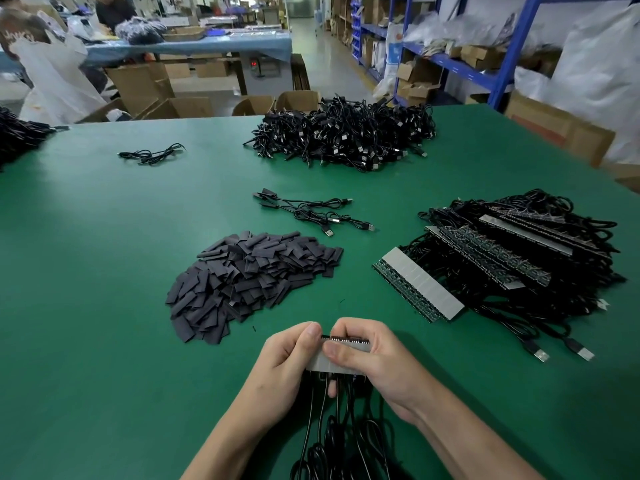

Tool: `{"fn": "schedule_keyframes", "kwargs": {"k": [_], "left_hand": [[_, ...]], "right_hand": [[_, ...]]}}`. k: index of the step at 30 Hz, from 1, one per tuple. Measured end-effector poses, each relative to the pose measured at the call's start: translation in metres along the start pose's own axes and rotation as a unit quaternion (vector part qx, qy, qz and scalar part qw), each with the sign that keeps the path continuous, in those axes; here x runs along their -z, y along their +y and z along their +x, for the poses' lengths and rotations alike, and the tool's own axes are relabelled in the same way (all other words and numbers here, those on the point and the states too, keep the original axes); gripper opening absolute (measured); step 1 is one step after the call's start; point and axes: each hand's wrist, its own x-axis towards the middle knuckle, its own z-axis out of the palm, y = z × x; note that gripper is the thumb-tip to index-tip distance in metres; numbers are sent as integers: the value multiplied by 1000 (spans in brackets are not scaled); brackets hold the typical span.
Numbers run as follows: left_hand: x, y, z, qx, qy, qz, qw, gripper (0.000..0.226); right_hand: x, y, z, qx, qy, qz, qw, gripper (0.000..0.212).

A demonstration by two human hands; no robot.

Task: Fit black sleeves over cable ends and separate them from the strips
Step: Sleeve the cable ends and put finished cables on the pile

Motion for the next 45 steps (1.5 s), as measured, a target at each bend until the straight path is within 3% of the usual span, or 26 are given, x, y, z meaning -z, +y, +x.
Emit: {"fn": "schedule_keyframes", "kwargs": {"k": [24,30,32,34,38,40,43,45], "left_hand": [[2,-3,1,6,-12,-20,1000,48],[-1,-7,4,7,22,-22,999,52],[0,-9,6,-15,73,24,997,53],[5,-12,7,-48,125,86,987,51],[12,-15,7,-121,195,175,958,39],[10,-13,7,-136,188,183,955,36],[6,-11,8,-122,163,184,962,34],[5,-10,8,-113,144,165,969,36]], "right_hand": [[-3,-3,-1,-3,-2,11,1000,16],[-2,-3,-1,-6,-10,22,1000,18],[2,-4,-2,-8,-3,-30,1000,22],[9,-4,-2,15,33,-180,983,26],[11,-1,-1,103,122,-467,869,32],[5,-1,1,155,116,-514,836,43],[-7,3,1,195,67,-490,847,32],[-16,5,0,192,53,-426,883,24]]}}
